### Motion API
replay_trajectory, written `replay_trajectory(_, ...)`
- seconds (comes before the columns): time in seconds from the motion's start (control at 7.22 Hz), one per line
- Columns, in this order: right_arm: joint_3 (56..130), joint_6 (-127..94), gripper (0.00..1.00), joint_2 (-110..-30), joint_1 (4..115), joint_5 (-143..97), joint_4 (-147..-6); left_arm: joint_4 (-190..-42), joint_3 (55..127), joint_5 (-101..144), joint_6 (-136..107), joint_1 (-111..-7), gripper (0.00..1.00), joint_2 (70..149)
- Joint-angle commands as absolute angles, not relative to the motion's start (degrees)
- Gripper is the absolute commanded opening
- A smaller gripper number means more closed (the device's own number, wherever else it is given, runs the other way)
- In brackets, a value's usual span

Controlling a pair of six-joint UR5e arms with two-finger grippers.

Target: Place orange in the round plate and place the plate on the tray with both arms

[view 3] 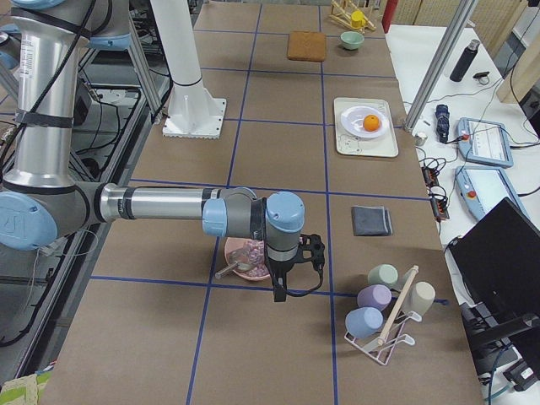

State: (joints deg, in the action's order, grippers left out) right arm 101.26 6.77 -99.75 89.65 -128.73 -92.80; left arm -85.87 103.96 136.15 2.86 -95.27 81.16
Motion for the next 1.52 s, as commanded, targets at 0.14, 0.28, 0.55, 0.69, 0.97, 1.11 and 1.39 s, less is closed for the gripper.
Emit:
replay_trajectory(0.14,101.25,6.77,1.0,-99.76,89.65,-128.76,-92.81,-85.87,103.97,135.45,2.81,-95.27,0.98,81.21)
replay_trajectory(0.28,101.25,6.77,1.0,-99.84,89.65,-128.76,-92.81,-85.87,103.97,134.57,2.81,-95.27,0.98,81.3)
replay_trajectory(0.55,101.25,6.77,1.0,-99.84,89.65,-128.93,-92.81,-85.87,104.06,134.56,2.72,-95.27,0.98,81.3)
replay_trajectory(0.69,101.25,6.77,1.0,-99.84,89.65,-128.94,-92.81,-85.87,104.06,134.56,2.72,-95.27,0.98,81.3)
replay_trajectory(0.97,101.25,6.77,1.0,-99.84,89.65,-129.2,-92.81,-85.87,104.06,134.56,2.64,-95.27,0.98,81.3)
replay_trajectory(1.11,101.25,6.77,1.0,-99.84,89.65,-129.2,-92.81,-85.87,104.06,134.56,2.64,-95.27,0.98,81.3)
replay_trajectory(1.39,101.25,6.77,1.0,-99.84,89.65,-129.2,-92.81,-85.87,104.06,134.56,2.64,-95.27,0.98,81.3)
